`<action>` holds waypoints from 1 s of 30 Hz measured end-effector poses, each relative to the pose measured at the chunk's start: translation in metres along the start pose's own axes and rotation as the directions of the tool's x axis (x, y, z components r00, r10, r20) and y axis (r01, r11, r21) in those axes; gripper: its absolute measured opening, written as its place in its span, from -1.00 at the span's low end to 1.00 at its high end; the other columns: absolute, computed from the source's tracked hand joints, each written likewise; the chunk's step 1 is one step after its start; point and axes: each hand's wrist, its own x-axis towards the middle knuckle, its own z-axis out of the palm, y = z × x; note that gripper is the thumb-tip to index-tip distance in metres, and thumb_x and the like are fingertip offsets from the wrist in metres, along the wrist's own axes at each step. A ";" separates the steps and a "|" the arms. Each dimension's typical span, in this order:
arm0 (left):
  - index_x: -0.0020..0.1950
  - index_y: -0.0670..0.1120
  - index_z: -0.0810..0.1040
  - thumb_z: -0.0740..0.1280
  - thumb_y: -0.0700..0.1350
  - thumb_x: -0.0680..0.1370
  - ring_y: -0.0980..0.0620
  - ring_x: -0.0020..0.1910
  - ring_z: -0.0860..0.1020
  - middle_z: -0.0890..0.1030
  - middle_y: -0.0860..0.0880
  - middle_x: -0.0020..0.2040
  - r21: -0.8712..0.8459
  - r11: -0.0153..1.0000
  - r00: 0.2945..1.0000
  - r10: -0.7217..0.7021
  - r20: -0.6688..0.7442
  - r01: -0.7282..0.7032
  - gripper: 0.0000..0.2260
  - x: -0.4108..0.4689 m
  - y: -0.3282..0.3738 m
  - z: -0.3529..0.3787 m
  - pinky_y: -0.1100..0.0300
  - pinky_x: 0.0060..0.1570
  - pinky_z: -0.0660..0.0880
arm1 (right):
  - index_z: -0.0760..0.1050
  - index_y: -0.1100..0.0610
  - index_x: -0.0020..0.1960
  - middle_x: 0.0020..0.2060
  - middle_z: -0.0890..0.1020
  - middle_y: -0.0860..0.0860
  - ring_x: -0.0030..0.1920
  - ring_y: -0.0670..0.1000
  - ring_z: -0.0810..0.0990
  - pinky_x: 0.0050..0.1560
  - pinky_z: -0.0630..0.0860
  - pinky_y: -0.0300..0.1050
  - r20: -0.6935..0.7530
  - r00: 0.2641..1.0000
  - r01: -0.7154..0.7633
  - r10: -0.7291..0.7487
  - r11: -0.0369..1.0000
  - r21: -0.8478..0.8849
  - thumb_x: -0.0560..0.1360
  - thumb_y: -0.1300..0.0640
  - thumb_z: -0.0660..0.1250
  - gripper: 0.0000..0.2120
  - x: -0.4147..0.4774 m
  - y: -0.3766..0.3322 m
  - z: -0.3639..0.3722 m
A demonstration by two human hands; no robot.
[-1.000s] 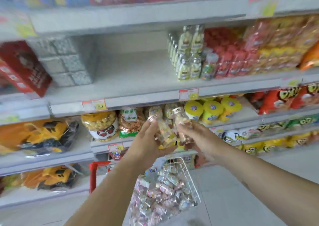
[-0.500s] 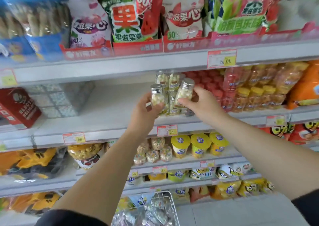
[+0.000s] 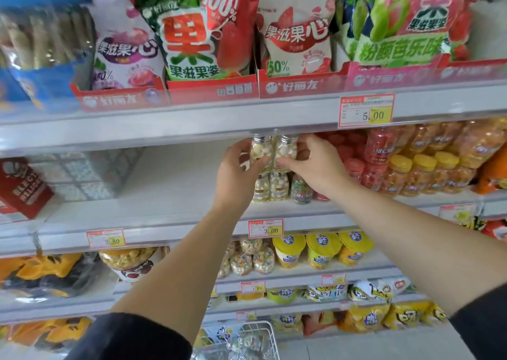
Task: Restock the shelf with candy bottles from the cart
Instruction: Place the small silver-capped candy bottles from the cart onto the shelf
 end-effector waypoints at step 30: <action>0.27 0.07 0.45 0.45 0.05 0.51 0.17 0.16 0.47 0.47 0.07 0.27 0.064 0.998 1.000 0.008 -0.012 -0.007 -0.63 0.007 -0.024 0.003 0.28 0.10 0.44 | 0.52 0.04 0.14 -0.03 0.63 -0.16 -0.06 -0.15 0.59 -0.02 0.49 -0.23 -0.039 0.999 0.019 -0.018 1.000 0.019 0.35 0.02 0.59 -0.57 -0.001 0.008 0.004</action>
